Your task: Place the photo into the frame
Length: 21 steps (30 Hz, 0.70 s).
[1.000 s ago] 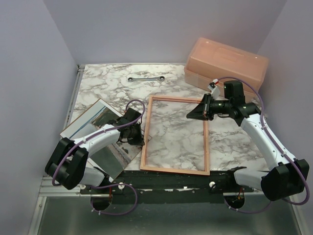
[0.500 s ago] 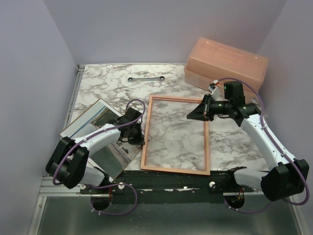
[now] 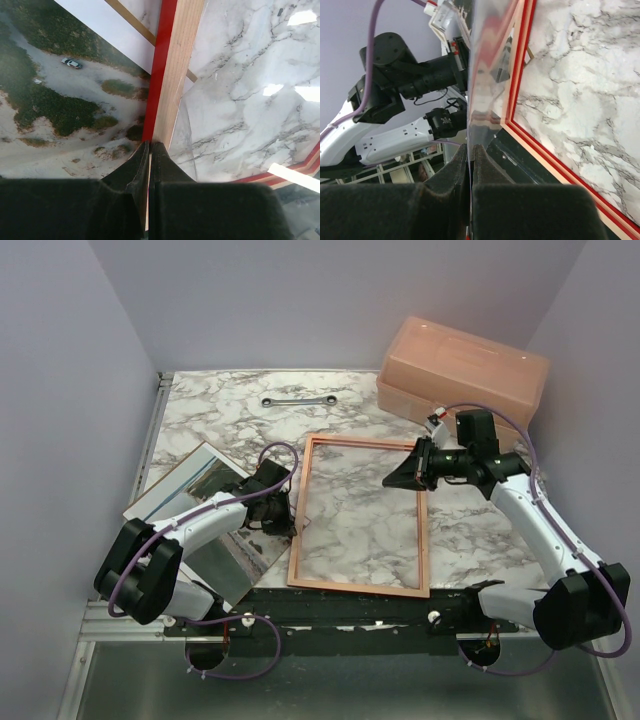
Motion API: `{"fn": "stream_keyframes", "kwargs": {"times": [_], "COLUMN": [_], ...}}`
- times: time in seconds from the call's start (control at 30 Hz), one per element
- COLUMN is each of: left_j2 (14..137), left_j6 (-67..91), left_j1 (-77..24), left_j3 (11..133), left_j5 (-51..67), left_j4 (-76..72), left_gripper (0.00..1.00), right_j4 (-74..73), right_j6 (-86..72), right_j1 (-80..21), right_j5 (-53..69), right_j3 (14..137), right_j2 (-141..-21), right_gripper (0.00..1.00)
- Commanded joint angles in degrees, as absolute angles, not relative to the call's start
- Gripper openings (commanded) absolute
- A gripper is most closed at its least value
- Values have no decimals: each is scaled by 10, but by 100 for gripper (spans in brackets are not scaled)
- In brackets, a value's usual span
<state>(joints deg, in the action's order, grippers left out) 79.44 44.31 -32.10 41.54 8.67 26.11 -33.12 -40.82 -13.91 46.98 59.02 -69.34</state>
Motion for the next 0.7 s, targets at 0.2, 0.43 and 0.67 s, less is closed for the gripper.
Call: {"fn": "stream_keyframes", "kwargs": {"times": [0.2,0.43,0.67], "left_j2": [830,829,829], "left_j6": [423,423,424], "left_j1": [-319,-319,-319], "left_j3": [390,388,388], "left_j5": [27,27,28], "left_j4": [292,292,292], "left_gripper": [4,4,4], "right_j4": [-349,-390,-430], "right_j6": [-382,-332,-288], "right_j1": [-138,-137,-135], "right_j5": [447,386,343], "right_j3": [557,579,618], "right_j2": [-671,-674,-692], "right_gripper": [0,0,0]}}
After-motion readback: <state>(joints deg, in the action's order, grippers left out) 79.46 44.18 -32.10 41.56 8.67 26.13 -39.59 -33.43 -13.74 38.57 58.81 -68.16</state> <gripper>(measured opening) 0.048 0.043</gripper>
